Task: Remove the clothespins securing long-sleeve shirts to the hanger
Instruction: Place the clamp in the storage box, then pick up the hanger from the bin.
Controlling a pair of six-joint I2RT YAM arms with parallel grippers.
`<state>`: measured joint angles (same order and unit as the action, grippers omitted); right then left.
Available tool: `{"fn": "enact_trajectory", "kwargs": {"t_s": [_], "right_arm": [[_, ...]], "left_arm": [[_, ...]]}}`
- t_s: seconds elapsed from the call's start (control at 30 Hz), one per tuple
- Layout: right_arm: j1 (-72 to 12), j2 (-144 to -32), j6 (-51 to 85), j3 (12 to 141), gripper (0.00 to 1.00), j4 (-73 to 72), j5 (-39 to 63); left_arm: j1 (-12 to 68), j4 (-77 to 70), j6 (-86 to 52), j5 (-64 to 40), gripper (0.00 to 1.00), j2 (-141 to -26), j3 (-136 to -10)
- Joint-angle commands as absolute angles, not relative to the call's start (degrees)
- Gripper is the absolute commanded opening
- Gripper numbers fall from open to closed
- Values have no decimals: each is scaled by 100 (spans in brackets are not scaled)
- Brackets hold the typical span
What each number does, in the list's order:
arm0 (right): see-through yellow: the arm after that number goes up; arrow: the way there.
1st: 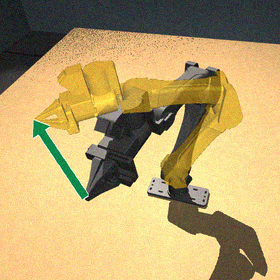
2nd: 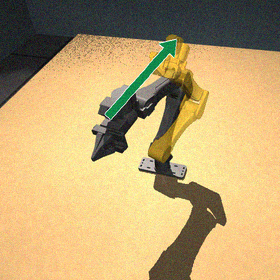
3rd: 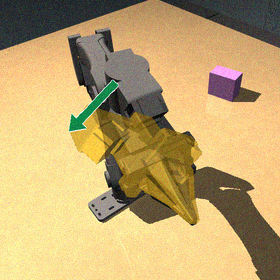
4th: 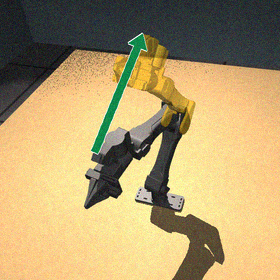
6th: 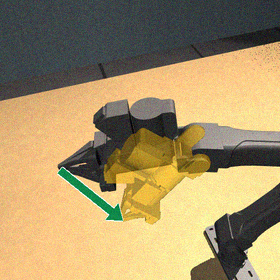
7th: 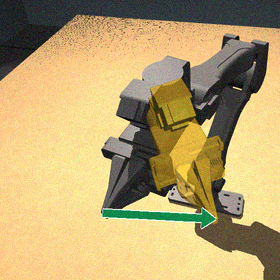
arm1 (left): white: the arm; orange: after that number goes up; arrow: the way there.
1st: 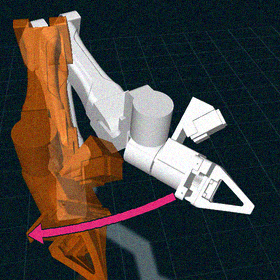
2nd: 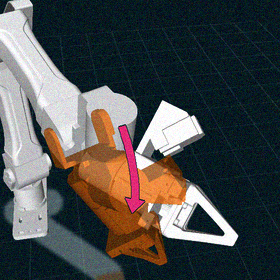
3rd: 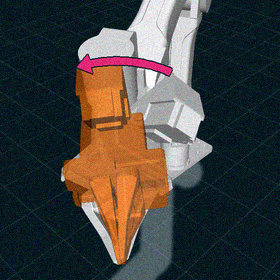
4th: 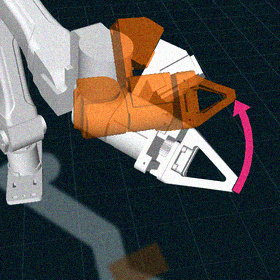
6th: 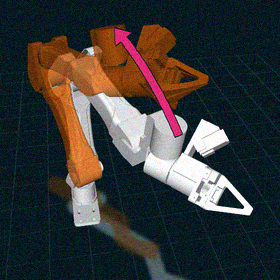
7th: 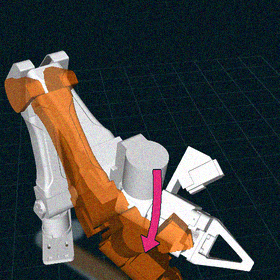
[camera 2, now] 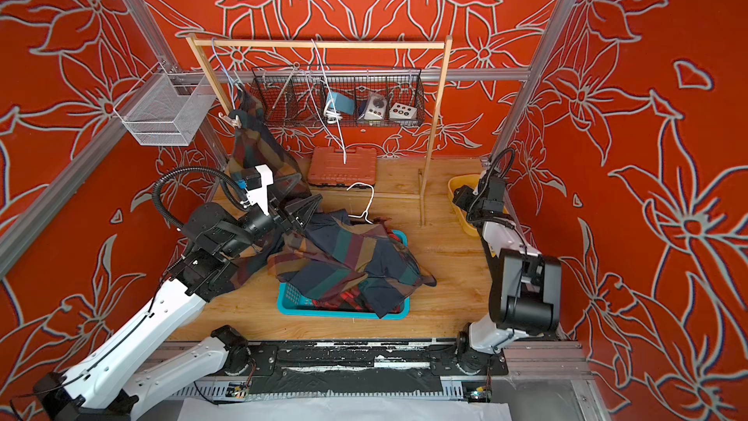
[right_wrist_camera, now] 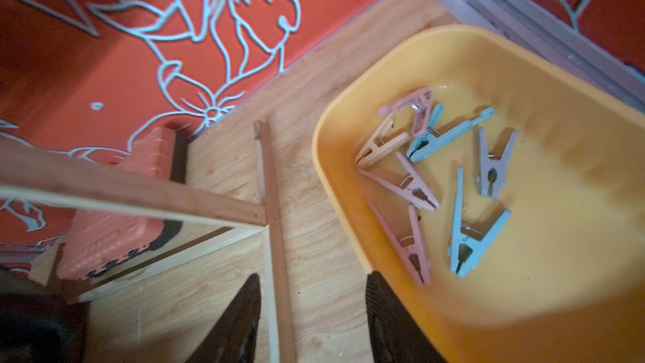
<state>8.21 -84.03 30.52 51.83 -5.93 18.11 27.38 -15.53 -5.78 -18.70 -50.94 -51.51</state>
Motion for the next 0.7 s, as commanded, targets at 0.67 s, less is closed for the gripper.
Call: {"fn": "enact_trajectory", "kwargs": {"t_s": [0.67], "right_arm": [[-2348, -6390, 2950, 4684, 50, -721, 3415]], "left_arm": [[2716, -1534, -607, -1681, 89, -5034, -4956]]}}
